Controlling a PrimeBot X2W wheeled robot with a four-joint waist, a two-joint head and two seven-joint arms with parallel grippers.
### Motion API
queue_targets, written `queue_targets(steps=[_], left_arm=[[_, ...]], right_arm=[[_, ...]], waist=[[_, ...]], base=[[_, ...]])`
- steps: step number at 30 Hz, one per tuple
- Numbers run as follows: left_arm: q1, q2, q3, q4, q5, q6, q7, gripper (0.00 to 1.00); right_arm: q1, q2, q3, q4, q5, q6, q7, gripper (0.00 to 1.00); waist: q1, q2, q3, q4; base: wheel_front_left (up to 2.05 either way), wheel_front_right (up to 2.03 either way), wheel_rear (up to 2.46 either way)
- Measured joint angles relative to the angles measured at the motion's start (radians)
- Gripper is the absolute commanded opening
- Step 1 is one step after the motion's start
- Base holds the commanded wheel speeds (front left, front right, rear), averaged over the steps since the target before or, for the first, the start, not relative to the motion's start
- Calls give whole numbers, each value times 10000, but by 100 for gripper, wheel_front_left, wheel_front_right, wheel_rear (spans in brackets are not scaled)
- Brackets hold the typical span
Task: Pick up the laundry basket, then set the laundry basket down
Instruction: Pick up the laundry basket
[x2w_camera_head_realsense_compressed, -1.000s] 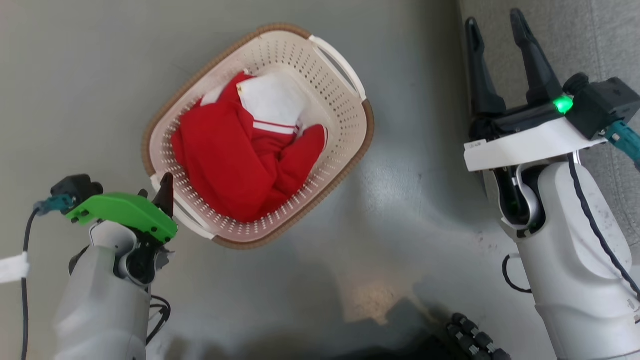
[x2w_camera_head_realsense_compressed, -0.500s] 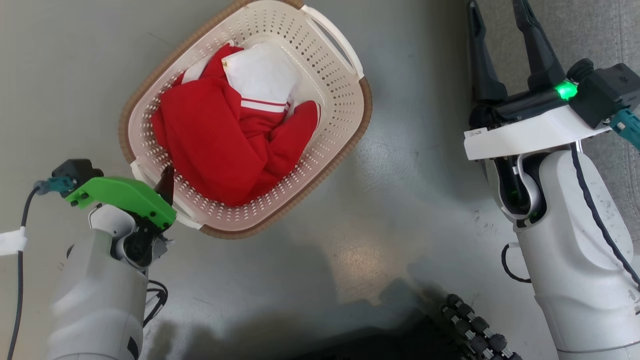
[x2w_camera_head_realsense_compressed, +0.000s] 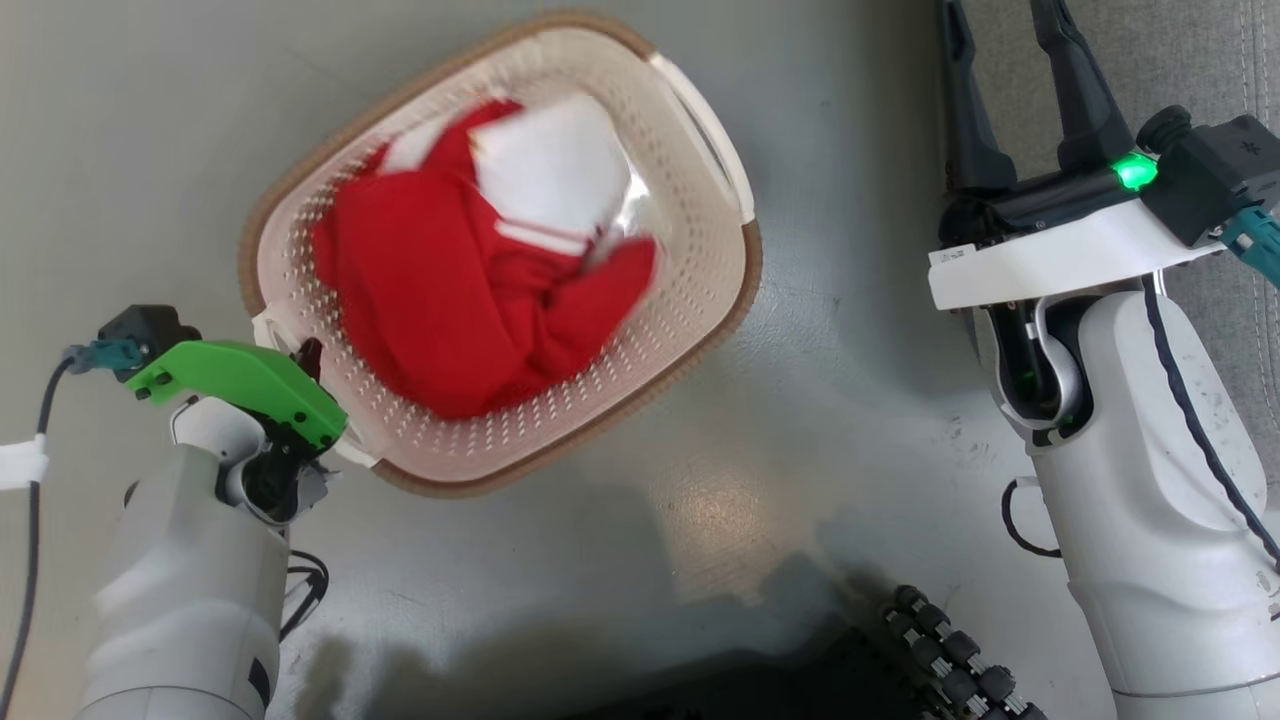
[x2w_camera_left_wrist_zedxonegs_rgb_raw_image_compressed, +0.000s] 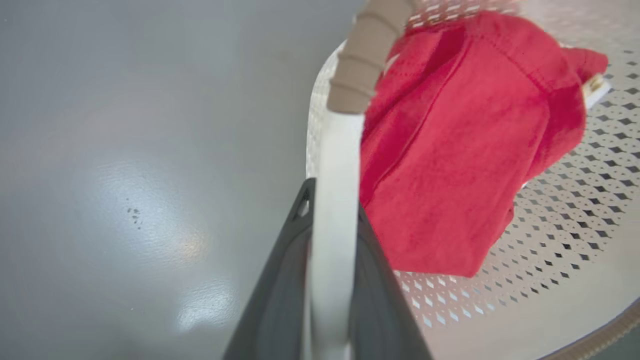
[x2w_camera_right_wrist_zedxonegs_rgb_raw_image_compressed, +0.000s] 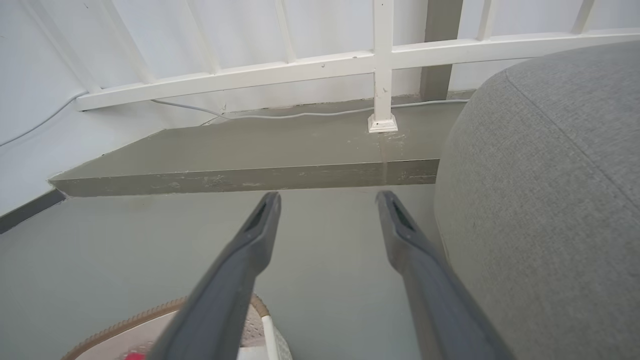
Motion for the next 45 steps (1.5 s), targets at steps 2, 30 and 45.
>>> queue_targets(steps=[2, 30, 45], left_arm=[[-5, 12, -105, 82, 17, -4, -4, 0], [-746, 368, -2646, 176, 1716, -81, 288, 0], [-775, 435, -2821, 380, 1271, -81, 546, 1]], right_arm=[[-6, 4, 12, 12, 21, 0, 0, 100], [-86, 8, 251, 151, 462, -19, 0, 100], [-86, 8, 336, 163, 525, -104, 0, 100]], waist=[[0, 0, -13, 10], [-1, 0, -302, -196], [-1, 0, -207, -264]], base=[[0, 0, 0], [0, 0, 0], [0, 0, 0]])
